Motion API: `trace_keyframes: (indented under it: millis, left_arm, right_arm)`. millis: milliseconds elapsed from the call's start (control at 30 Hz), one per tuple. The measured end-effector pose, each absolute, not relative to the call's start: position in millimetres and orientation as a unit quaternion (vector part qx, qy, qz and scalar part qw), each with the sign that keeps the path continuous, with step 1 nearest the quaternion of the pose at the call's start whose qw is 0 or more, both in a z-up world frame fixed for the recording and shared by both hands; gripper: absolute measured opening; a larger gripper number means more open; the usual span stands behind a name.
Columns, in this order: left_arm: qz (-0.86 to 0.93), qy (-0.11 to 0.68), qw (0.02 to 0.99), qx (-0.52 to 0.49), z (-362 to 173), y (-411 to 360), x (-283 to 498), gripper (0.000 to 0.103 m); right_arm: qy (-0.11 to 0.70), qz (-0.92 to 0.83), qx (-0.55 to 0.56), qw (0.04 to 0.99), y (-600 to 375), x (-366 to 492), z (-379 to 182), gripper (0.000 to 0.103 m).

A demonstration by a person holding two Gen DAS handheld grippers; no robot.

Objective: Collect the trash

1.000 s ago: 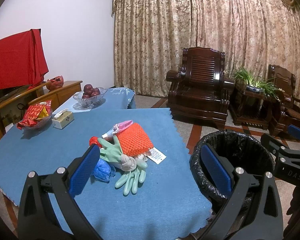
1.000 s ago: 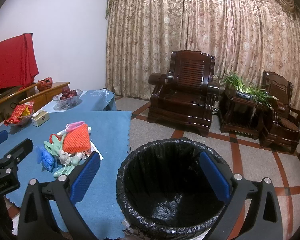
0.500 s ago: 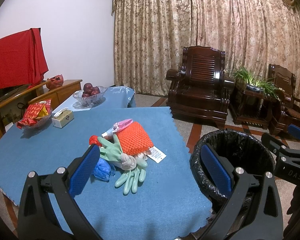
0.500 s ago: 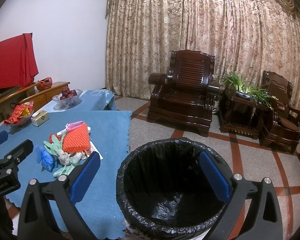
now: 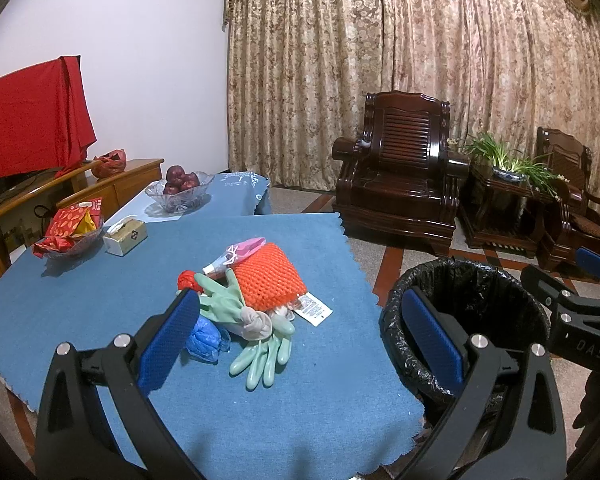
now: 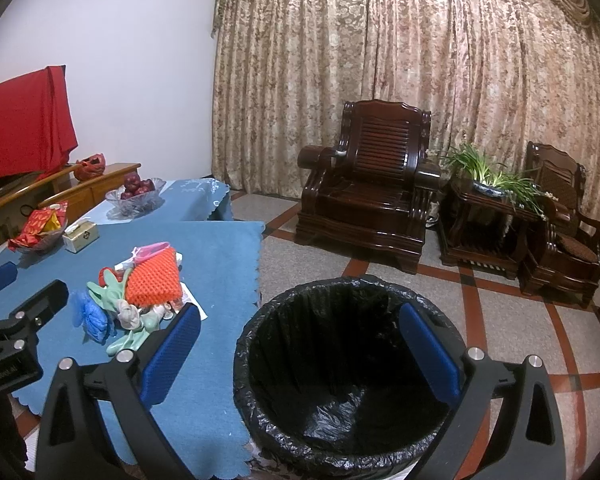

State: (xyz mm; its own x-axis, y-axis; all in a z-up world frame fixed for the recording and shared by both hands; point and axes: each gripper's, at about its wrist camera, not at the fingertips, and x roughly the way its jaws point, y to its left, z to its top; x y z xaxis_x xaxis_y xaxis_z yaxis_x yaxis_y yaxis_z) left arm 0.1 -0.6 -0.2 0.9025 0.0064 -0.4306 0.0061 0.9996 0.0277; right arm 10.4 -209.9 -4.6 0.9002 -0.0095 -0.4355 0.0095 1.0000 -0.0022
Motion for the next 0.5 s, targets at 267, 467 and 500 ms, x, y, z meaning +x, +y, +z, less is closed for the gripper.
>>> trace_keyframes:
  millis: [267, 467, 500]
  left_arm:
    - [0.001, 0.222, 0.975, 0.014, -0.2, -0.6, 0.2, 0.098]
    - [0.0, 0.222, 0.975, 0.014, -0.2, -0.7, 0.4, 0.098]
    - [0.0, 0.222, 0.975, 0.014, -0.2, -0.6, 0.3, 0.098]
  right_arm:
    - [0.224, -0.005, 0.001, 0.975, -207.1, 8.9, -11.2, 0.097]
    - [0.226, -0.005, 0.001, 0.974, -209.4, 8.6, -8.6, 0.097]
    - [0.226, -0.005, 0.001, 0.974, -209.5, 8.0, -8.9, 0.097]
